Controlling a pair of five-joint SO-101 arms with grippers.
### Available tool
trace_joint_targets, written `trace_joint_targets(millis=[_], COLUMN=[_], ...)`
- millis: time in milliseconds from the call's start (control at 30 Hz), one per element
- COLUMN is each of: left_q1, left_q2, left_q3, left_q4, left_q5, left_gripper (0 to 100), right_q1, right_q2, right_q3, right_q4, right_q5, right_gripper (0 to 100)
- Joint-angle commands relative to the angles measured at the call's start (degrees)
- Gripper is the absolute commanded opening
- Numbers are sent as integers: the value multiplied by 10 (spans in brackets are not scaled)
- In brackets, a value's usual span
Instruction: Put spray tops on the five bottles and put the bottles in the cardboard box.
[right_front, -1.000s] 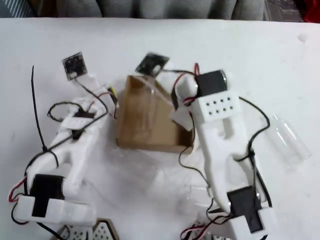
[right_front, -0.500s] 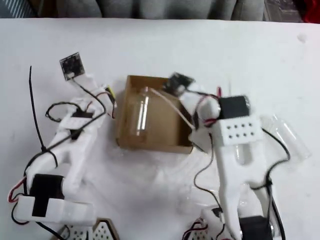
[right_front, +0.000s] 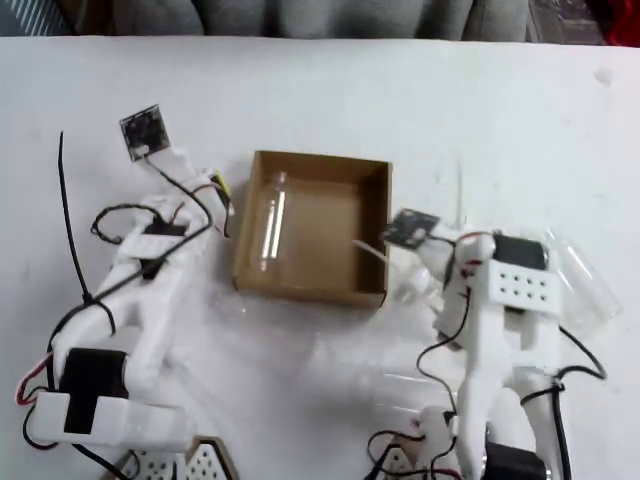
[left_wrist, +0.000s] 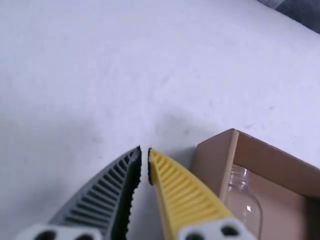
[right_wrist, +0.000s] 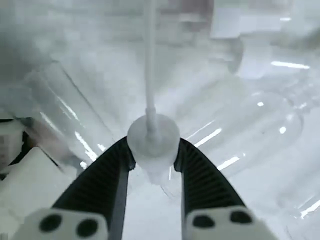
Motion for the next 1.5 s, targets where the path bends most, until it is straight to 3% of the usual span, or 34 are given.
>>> trace_joint_targets(millis=[0,100,233,400,667,933,1200,1467], left_q1=[-7,-1,49,139,175,153,148,149], left_q2=[-76,-184,-320,-355,-155,73,156,240], left_q3=[3,25,46,11,-170,-307,-386,-432], left_q4=[40,89,165,255,347,375,443,451], left_q5=[-9,-11,-78,-88,-79,-44,-49,-78], left_gripper=[28,28,28,28,194,199,203,354], right_q1=[59,96,124,132,130,131,130,131], right_q2=[-15,-15,-15,-15,-15,-15,-15,-15], right_q3=[25,54,93,108,113,113,113,113], right_q4=[-54,-91,-137,-142,-142,-142,-142,-142], right_q5=[36,55,71,71,71,71,71,71], right_gripper=[16,16,16,16,16,16,16,16])
